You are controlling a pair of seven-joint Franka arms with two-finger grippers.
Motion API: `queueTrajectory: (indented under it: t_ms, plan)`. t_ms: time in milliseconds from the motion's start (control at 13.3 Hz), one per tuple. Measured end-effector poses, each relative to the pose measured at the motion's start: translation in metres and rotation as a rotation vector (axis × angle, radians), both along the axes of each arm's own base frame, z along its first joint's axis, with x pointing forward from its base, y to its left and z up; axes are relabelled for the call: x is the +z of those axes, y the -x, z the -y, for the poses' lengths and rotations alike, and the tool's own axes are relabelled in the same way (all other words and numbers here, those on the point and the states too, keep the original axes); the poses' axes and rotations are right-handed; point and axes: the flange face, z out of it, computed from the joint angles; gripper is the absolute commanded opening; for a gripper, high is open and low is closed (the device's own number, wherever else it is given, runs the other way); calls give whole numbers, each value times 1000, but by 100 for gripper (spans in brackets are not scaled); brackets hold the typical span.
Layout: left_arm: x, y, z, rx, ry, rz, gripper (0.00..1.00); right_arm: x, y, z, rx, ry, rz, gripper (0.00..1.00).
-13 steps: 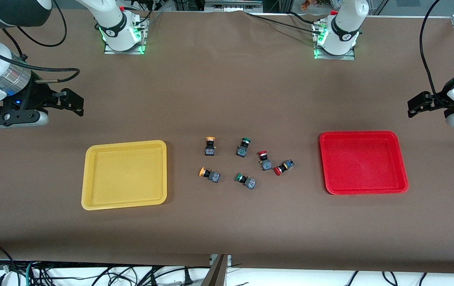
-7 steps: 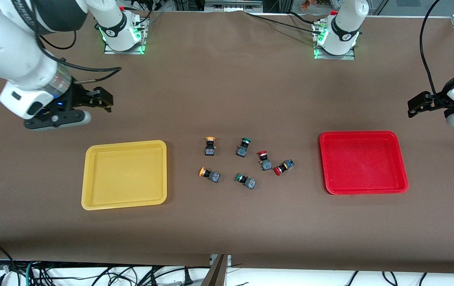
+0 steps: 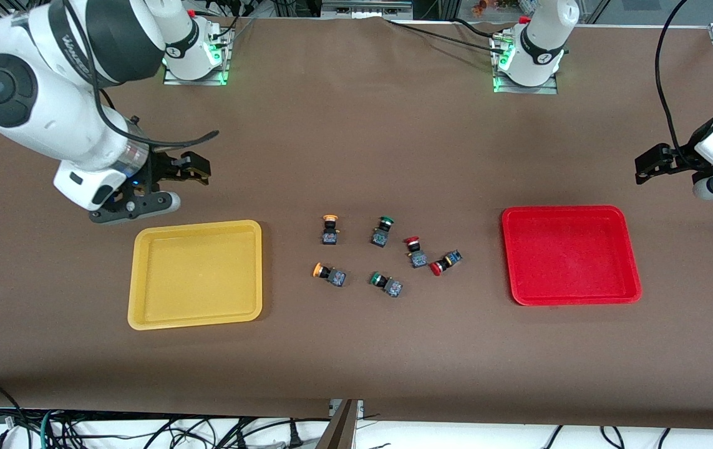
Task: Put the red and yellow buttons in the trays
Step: 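Reach the right gripper down to a yellow-capped button, then grasp the yellow button with the right gripper while the left gripper reaches out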
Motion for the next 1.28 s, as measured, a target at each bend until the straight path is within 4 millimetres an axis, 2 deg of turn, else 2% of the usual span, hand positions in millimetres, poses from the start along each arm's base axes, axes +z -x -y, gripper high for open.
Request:
queueTrajectory:
  t_ms: [151, 301, 452, 677, 903, 1280]
  plan:
    - [-1, 1, 0, 1, 1, -6, 100, -20, -4, -21, -11, -28, -6, 100]
    - [-1, 1, 0, 1, 1, -7, 100, -59, -9, -55, -62, -22, -18, 100]
    - [-1, 1, 0, 1, 1, -8, 100, -114, -10, -100, -107, -8, -13, 100]
    - [-1, 0, 0, 1, 1, -8, 100, -198, -2, -162, -212, -4, -8, 100]
    - [-1, 0, 0, 1, 2, -9, 100, -264, 7, -192, -288, -9, -14, 100]
    - [-2, 1, 1, 2, 9, -11, 100, -328, 24, -225, -348, -13, 28, 99]
